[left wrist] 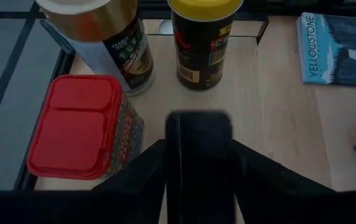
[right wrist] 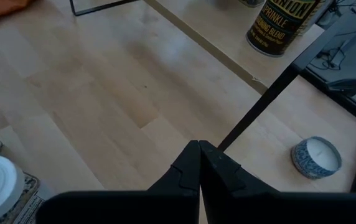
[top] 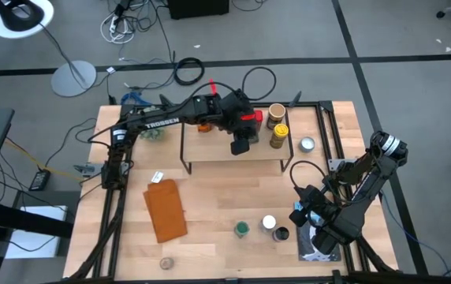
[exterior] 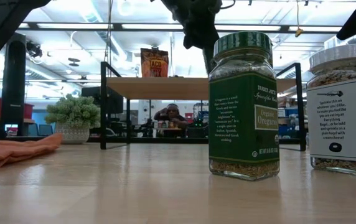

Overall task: Shelf spices
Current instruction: Put the black seasoning can on the shelf, then put the green seasoning bottle on the shelf

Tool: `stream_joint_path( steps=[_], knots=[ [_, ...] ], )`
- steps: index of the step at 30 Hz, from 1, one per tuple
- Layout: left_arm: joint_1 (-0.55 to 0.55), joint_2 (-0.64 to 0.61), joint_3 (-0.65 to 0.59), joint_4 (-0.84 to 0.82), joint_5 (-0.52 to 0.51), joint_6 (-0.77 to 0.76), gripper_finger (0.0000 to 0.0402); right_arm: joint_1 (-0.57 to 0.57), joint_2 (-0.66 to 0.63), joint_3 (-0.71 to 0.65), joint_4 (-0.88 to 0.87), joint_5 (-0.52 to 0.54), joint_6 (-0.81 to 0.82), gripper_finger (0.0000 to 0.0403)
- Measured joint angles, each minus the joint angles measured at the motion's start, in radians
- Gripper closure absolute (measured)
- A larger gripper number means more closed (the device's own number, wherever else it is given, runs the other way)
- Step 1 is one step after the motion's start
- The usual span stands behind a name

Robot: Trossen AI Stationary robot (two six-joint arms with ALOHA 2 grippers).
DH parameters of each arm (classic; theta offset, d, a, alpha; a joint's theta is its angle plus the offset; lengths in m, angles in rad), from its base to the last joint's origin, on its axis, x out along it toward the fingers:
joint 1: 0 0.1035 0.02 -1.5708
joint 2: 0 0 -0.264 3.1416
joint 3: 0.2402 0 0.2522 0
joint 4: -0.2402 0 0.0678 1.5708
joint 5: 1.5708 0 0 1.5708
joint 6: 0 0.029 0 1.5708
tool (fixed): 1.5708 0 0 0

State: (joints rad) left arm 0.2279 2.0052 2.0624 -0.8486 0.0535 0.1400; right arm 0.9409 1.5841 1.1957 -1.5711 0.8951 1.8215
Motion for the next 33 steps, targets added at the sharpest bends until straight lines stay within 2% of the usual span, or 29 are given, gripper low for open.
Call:
stream_joint_path(
  steps=[10, 25, 33],
  knots=[
    [0.0, 0.036, -0.001, 0.014, -0.005, -0.014, 0.0218, 0.0, 0.0, 0.0, 0.0, 0.0, 0.0, 0.0397],
    [-0.001, -0.003, 0.006, 0.034, -0.005, -0.016, 0.0218, 0.0, 0.0, 0.0, 0.0, -0.007, -0.007, 0.0398],
    [-0.014, -0.057, 0.006, -0.008, -0.046, -0.118, 0.0224, 0.0, 0.0, 0.0, 0.001, -0.009, -0.008, 0.0397]
  ],
)
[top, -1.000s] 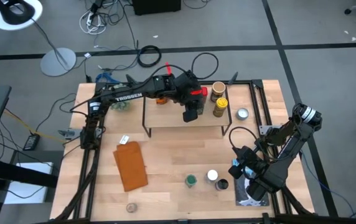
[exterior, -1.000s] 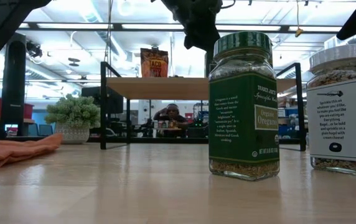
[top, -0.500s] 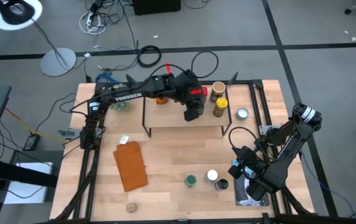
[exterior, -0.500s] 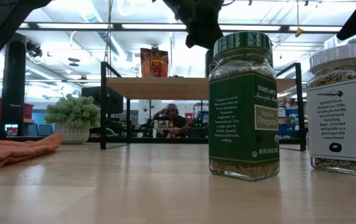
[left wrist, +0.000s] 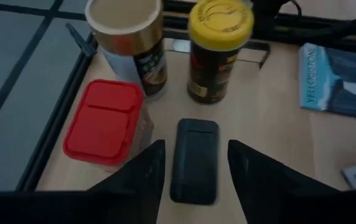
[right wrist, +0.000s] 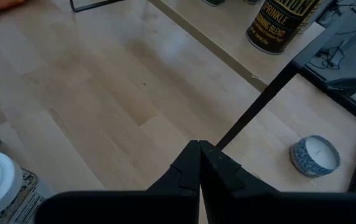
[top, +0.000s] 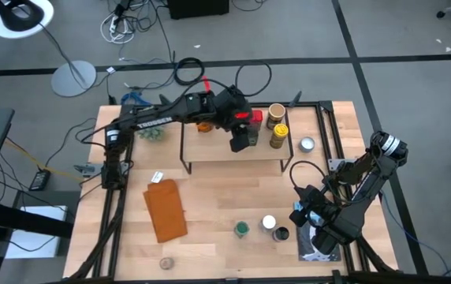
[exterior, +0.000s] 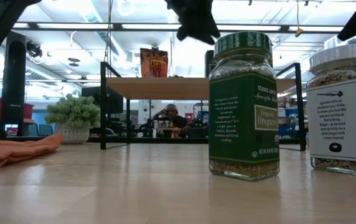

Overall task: Shelf spices
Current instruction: Put the green seasoning bottle on the shelf

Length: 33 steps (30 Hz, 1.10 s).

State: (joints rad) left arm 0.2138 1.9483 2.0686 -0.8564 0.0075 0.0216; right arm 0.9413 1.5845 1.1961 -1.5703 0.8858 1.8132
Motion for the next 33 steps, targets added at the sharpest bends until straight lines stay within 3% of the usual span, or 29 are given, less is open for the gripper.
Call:
stream_joint_path(
  steps=[4, 10, 12, 15, 23, 27, 33],
  knots=[
    [-0.036, -0.049, 0.0, -0.015, -0.035, -0.002, 0.0251, 0.0, 0.0, 0.0, 0.002, -0.007, 0.0, 0.0395],
    [-0.092, -0.091, 0.0, -0.079, -0.04, -0.021, 0.0372, 0.0, 0.0, 0.0, 0.016, -0.027, 0.0, 0.04],
    [-0.125, -0.093, 0.0, -0.097, -0.04, -0.039, 0.0391, 0.0, 0.0, 0.0, 0.021, -0.027, 0.0, 0.04],
    [-0.203, -0.093, -0.011, -0.108, -0.068, -0.036, 0.0392, 0.002, 0.0, 0.0, 0.021, -0.032, -0.001, 0.0398],
    [-0.419, -0.133, -0.154, -0.01, -0.33, -0.062, 0.0399, 0.042, 0.0, 0.0, 0.025, -0.136, 0.058, 0.0401],
    [-0.498, -0.202, -0.305, 0.117, -0.354, -0.105, 0.04, 0.066, 0.0, 0.0, 0.029, -0.137, 0.108, 0.04],
    [-0.59, -0.38, -0.638, 0.351, -0.441, -0.213, 0.04, 0.093, 0.0, 0.0, 0.073, -0.139, 0.132, 0.0401]
  ],
)
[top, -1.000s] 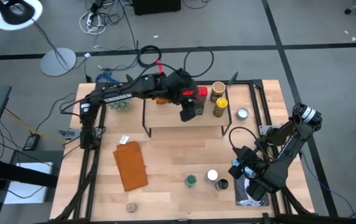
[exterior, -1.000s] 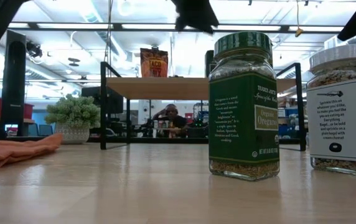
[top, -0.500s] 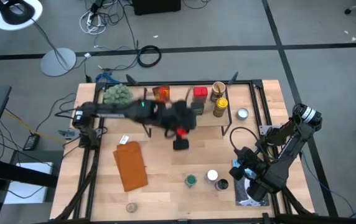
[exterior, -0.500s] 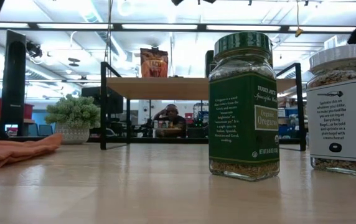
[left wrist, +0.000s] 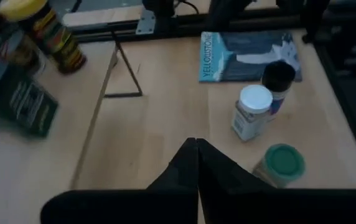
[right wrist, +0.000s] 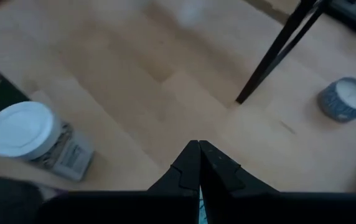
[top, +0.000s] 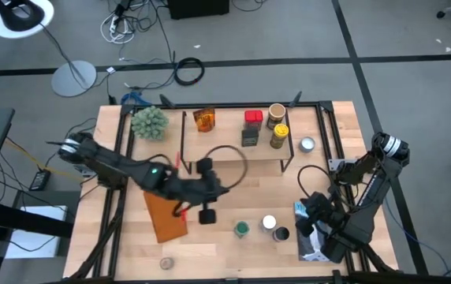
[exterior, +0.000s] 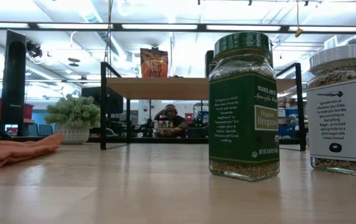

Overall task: Shelf spices
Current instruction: Put the green seasoning bottle on the shelf

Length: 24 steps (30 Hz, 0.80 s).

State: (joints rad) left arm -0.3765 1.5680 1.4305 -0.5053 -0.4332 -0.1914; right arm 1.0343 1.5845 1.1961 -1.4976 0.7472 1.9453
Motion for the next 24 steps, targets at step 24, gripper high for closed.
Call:
stream_joint_path(
  steps=[24],
  knots=[
    [-0.357, -0.384, -0.806, 0.617, -0.343, -0.255, 0.0401, -0.053, 0.0, 0.212, 0.227, 0.048, -0.312, 0.0403]
  ],
)
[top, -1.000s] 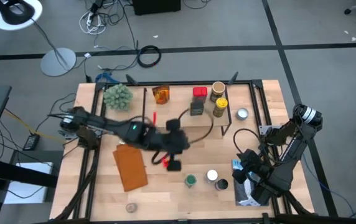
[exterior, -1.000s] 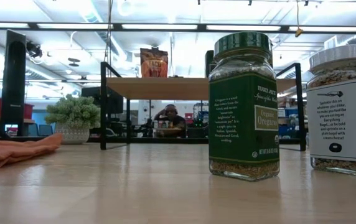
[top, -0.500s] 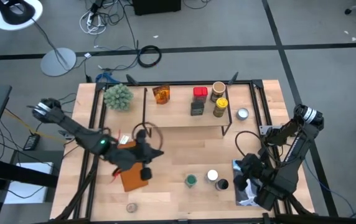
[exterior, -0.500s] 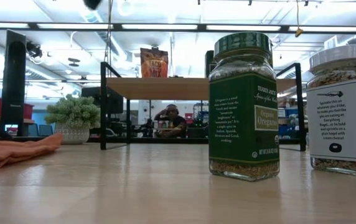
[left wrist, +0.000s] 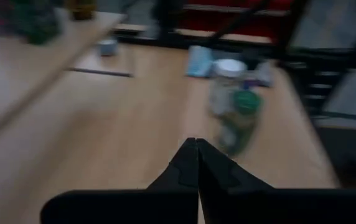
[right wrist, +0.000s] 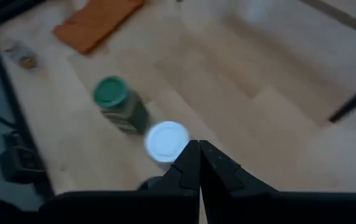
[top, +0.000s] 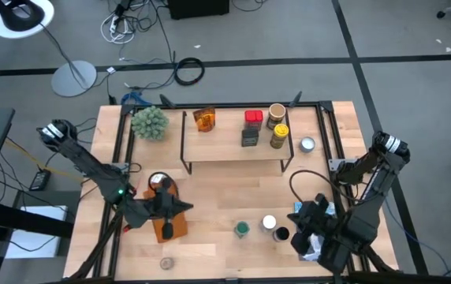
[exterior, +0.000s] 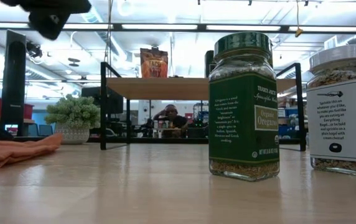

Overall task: Shelf spices
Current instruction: Put the green seasoning bottle on the shelf

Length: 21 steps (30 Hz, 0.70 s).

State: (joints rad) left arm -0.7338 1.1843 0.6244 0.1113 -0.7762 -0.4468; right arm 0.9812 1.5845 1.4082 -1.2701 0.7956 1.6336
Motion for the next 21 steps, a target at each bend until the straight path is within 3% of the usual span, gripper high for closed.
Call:
stream_joint_path(
  steps=[7, 10, 21],
  knots=[
    [0.007, 0.0, -0.216, 0.546, 0.185, 0.217, 0.0401, -0.084, 0.0, 0.0, 0.178, -0.089, -0.237, 0.0402],
    [0.01, 0.0, -0.296, 0.702, 0.21, 0.244, 0.0401, -0.122, 0.0, 0.0, 0.235, -0.128, -0.333, 0.0402],
    [0.01, 0.0, -0.361, 0.734, 0.209, 0.249, 0.0401, -0.251, 0.0, 0.0, 0.364, -0.18, -0.673, 0.0391]
  ],
)
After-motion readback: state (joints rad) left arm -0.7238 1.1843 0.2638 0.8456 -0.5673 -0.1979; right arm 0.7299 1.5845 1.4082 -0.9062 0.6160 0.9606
